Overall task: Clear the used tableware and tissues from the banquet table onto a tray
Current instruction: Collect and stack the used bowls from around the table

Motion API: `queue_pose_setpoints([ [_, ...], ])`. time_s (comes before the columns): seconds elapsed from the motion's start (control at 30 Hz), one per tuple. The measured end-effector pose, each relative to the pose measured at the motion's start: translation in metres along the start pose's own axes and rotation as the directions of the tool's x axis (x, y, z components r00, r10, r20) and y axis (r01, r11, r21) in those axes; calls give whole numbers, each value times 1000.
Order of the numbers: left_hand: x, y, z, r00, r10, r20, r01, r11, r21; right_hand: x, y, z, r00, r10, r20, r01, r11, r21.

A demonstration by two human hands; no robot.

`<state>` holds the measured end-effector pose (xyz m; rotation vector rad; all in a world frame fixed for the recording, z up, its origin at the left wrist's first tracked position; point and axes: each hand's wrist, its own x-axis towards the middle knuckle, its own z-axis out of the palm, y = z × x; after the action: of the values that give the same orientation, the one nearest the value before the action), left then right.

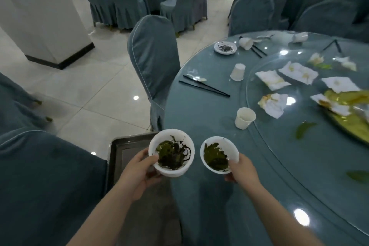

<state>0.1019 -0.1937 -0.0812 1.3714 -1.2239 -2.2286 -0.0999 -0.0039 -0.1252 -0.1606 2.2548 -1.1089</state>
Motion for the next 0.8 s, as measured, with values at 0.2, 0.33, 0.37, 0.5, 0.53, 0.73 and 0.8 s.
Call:
queue_pose_setpoints([
  [0.2, 33, -23, 63, 983, -125, 133, 111, 988, 110, -29, 29, -73, 968, 44, -247, 2, 983, 184],
  [0.33, 45, -46, 96, 965, -207, 163, 176, 967, 182, -48, 46, -100, 944, 93, -317, -14, 969, 245],
  [0.37, 47, -51, 101, 962, -216, 169, 179, 962, 208, -50, 49, -104, 941, 93, -324, -10, 969, 248],
  [0.5, 54, -58, 118, 959, -224, 173, 182, 956, 230, -52, 45, -105, 945, 57, -323, 27, 968, 248],
  [0.53, 54, -59, 120, 961, -217, 171, 176, 958, 228, -51, 40, -101, 950, 43, -309, 35, 969, 244],
  [0.73, 48, -44, 119, 978, -117, 175, 73, 969, 237, -32, -8, -64, 987, -98, -131, 122, 974, 189],
  [0.8, 45, -34, 109, 983, -90, 162, 53, 974, 221, -25, -24, -51, 985, -157, -77, 167, 974, 156],
])
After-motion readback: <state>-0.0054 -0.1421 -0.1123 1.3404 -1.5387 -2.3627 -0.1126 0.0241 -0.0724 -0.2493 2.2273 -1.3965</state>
